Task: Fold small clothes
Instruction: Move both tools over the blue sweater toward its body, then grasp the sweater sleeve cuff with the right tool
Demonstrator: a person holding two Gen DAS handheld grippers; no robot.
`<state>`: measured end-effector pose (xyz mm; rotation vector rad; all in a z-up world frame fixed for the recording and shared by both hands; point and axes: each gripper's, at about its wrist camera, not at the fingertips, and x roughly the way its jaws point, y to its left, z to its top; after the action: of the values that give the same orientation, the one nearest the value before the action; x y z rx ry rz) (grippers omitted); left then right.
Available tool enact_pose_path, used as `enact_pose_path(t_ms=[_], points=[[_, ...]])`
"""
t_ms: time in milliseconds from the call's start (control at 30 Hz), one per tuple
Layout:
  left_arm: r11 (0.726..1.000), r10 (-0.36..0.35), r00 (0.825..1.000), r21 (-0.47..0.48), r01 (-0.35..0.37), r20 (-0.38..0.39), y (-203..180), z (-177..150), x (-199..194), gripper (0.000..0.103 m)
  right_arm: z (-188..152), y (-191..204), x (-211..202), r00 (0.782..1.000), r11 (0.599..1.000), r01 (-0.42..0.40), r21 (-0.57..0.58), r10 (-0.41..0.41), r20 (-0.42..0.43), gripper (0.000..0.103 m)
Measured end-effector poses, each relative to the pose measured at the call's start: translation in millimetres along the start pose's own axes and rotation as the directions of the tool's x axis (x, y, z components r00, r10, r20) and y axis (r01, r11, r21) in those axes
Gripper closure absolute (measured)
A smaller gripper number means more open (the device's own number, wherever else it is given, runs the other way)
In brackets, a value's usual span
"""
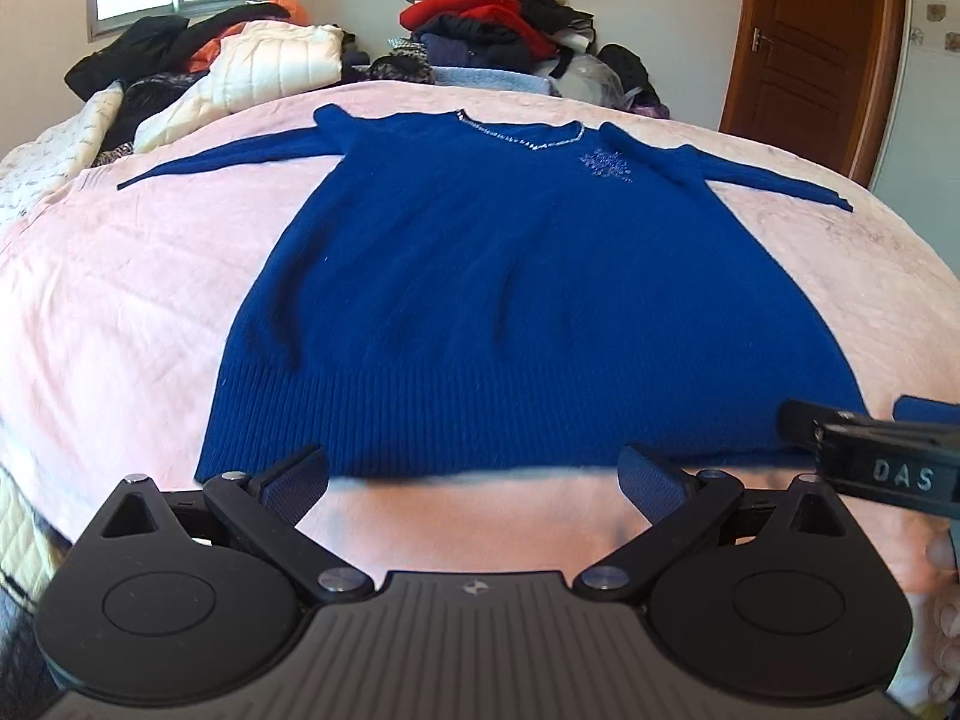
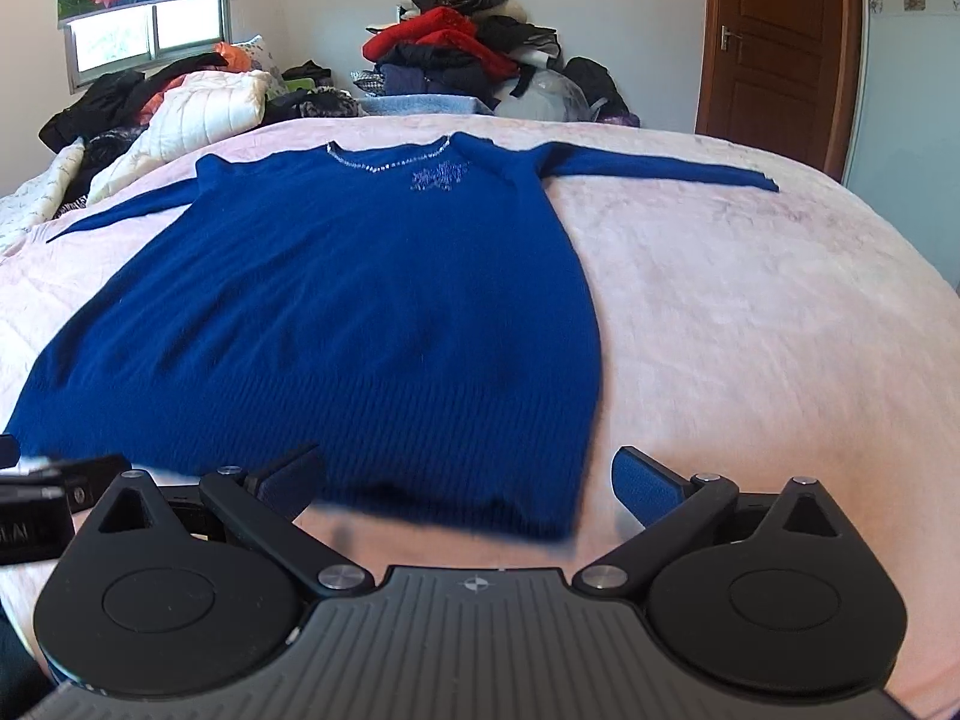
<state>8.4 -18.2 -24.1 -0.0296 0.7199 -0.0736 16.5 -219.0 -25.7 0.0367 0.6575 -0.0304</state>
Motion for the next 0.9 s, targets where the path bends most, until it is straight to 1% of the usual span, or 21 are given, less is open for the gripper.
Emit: enact_pose_path(t_ms=[100,200,367,533,633,767,833,900], points=[[1.000,0.005,1.000,-0.012,-0.005,0.008,1.0,15.3,4.9,0.000,21.2,3.4,8.6,1.000,1.000,-0.014,-0.008,0.014,0.007,0.000],[0.999,0.016,1.000,-0.042,-0.016,-0.006,6.1,37.4,18.3,0.000,42.5,7.2,22.3,1.000,0.999,-0.029,-0.022,0.030,0.003,0.000],[0.997,0.026,0.999,-0.068,-0.028,-0.021,12.4,82.2,51.1,0.000,80.6,13.8,60.6,0.999,0.998,-0.048,-0.047,0.046,-0.027,0.000],[0.997,0.031,0.998,-0.067,-0.035,-0.057,10.7,123.4,94.9,0.000,118.3,10.1,108.3,0.996,0.997,-0.068,-0.030,0.066,-0.060,0.000],[0.997,0.033,0.997,-0.062,-0.038,-0.075,5.7,147.6,125.9,0.000,139.7,2.4,140.4,0.995,0.998,-0.065,-0.018,0.064,-0.076,0.000],[0.997,0.032,0.996,-0.065,-0.037,-0.078,-2.1,179.2,163.6,0.000,168.9,-14.9,176.5,0.997,0.998,-0.055,-0.012,0.055,-0.054,0.000],[0.997,0.026,0.996,-0.064,-0.031,-0.084,-7.2,191.6,182.3,0.000,183.3,-30.6,193.5,0.998,0.998,-0.054,-0.009,0.054,-0.037,0.000],[0.998,0.023,0.995,-0.059,-0.029,-0.098,-13.5,199.4,199.3,0.000,197.9,-55.1,210.0,0.998,0.998,-0.062,0.007,0.062,-0.014,0.000]])
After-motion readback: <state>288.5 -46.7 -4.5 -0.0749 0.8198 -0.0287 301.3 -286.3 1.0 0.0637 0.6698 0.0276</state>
